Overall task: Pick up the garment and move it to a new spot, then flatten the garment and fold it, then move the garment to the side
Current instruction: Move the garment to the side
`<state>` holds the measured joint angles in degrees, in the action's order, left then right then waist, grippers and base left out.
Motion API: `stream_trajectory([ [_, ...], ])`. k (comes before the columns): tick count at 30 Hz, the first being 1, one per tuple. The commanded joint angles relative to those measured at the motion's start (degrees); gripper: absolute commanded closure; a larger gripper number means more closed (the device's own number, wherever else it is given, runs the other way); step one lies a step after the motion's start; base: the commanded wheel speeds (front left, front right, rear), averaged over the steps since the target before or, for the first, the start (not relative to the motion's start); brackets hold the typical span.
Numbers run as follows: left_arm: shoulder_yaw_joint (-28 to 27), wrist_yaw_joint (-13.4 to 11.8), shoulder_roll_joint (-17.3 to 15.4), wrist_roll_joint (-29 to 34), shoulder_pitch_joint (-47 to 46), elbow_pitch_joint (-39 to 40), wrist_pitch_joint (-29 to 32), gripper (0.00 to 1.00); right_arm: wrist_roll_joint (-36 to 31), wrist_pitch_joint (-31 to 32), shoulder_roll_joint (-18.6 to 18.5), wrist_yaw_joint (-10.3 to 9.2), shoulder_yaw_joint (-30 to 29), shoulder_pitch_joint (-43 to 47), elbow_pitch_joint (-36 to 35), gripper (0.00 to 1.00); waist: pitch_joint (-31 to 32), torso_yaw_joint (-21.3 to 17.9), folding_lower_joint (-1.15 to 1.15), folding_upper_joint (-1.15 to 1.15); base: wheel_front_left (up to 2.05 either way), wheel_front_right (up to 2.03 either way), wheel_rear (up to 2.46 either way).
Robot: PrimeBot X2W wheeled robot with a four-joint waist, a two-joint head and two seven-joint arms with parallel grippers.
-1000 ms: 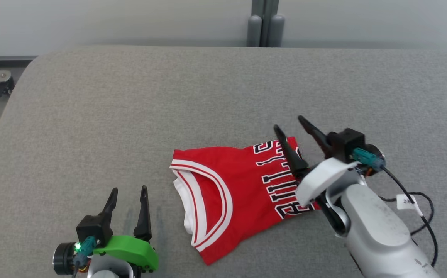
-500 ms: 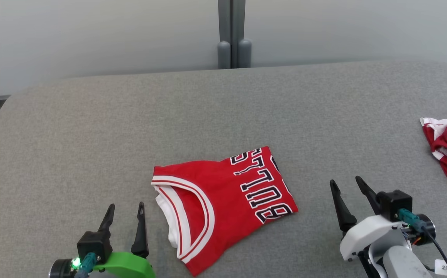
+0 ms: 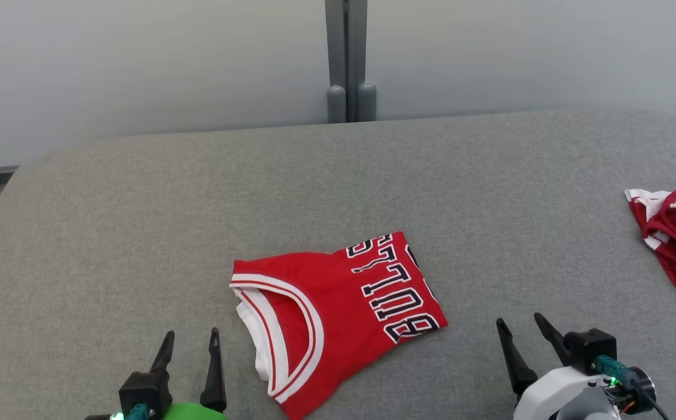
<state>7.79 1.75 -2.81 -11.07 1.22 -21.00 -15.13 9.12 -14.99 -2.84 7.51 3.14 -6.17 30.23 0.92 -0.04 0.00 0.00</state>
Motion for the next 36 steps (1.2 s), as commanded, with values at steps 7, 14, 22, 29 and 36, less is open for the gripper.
stream_trajectory([
  [7, 2.0, 0.5, -0.2, -1.3, -4.6, 0.4, 0.0, 0.00, 1.4, -0.3, -0.2, -0.06, 7.2, -12.0, 3.0, 0.00, -7.3, 4.8, 0.00, 0.00, 0.00, 0.00, 0.00],
  [14, 3.6, 0.7, -0.2, -2.0, -7.6, -0.2, 0.0, 0.00, 3.7, -0.2, -0.2, -0.05, 11.8, -22.3, 13.0, 0.00, -11.1, 9.2, 0.00, 0.00, 0.00, 0.00, 0.00],
  [22, 3.4, 0.5, -0.2, -2.1, -7.9, -0.5, 0.0, 0.00, 5.5, 2.2, -0.1, -0.04, 16.5, -23.8, 28.3, 1.00, -12.0, 10.3, 0.00, 0.00, 0.00, 0.00, 0.00],
  [29, 2.2, 1.4, -0.2, -0.5, -6.5, 0.0, 0.0, 0.00, 5.1, 0.5, -1.2, -0.49, 11.8, -24.8, 32.4, 1.00, -9.9, 2.2, 0.00, 0.00, 0.00, 0.00, 0.00],
  [36, 1.9, 1.8, -0.2, -0.4, -7.5, 0.6, 0.0, 0.00, -0.6, 0.3, -0.6, -0.32, 3.5, -23.5, 27.8, 1.00, -8.5, -11.5, 0.00, 0.00, 0.00, 0.00, 0.00],
])
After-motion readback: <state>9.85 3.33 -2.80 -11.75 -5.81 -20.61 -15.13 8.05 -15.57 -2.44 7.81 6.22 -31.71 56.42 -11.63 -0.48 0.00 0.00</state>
